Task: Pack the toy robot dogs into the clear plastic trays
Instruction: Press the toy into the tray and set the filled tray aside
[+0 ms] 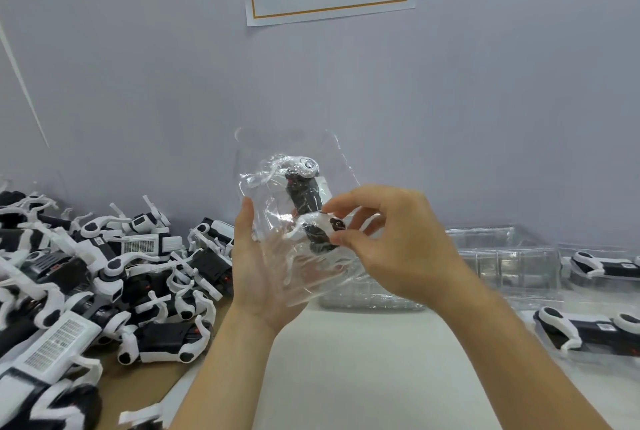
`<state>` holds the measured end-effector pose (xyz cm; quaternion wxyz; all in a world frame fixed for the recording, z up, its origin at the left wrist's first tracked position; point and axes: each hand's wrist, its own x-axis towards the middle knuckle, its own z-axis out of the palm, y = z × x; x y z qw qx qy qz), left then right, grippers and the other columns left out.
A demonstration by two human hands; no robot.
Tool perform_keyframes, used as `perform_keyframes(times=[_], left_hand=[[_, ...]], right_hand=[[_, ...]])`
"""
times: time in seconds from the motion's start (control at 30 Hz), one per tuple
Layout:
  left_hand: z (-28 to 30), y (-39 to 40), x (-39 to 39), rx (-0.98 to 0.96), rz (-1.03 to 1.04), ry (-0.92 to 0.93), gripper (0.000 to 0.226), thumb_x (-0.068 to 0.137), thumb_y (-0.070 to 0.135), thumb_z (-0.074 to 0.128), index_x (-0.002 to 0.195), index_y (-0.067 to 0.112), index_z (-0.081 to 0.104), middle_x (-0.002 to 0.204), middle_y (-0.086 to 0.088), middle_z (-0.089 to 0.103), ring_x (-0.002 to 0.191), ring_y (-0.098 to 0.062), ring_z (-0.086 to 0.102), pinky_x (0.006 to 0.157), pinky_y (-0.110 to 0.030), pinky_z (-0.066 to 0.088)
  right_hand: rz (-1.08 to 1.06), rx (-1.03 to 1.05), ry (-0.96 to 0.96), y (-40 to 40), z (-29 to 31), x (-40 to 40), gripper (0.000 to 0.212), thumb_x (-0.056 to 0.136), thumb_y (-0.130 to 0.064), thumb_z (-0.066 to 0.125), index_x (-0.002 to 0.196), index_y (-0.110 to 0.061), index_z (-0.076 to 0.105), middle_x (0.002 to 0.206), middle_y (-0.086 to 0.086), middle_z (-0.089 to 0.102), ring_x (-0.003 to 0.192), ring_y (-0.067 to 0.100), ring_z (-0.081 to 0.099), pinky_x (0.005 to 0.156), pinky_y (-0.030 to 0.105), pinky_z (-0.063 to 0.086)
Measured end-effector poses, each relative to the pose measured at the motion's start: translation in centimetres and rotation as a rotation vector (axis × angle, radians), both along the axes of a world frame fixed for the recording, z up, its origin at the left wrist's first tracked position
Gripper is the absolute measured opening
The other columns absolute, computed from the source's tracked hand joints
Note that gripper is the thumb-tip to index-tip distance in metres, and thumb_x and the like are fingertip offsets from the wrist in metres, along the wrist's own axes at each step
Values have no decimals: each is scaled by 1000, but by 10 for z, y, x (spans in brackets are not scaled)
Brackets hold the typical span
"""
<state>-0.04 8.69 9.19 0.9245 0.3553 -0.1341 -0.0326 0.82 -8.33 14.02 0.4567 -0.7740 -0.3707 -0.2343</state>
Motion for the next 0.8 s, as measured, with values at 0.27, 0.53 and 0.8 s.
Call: perform_keyframes(times=[0.27, 0.53, 0.8], left_hand=[[-6, 3, 4, 120, 51, -41, 86, 77, 81, 56, 135, 17, 63, 138, -18, 60, 125, -45, 57, 96, -59, 49], [-7, -5, 4, 304, 67, -32, 84, 70, 71, 74, 131, 14, 63, 130, -24, 62, 110, -42, 64, 96, -54, 48], [-8, -4, 4, 257, 34, -38, 68, 72, 64, 77, 116, 12, 70, 112, -22, 69, 88, -36, 72, 71, -43, 58]], right_hand=[[24, 34, -27, -6, 3, -3, 14, 89, -22, 72, 100, -29, 76, 79, -13, 70, 76, 4, 65, 68, 9, 47], [-162, 191, -131, -4, 1, 6, 27, 88, -14, 74, 110, -27, 67, 97, -12, 58, 81, 4, 61, 64, 8, 46], [-155, 237, -146, -3, -1, 10, 23, 83, -9, 78, 100, -24, 74, 90, -15, 63, 75, 4, 61, 64, 8, 46]])
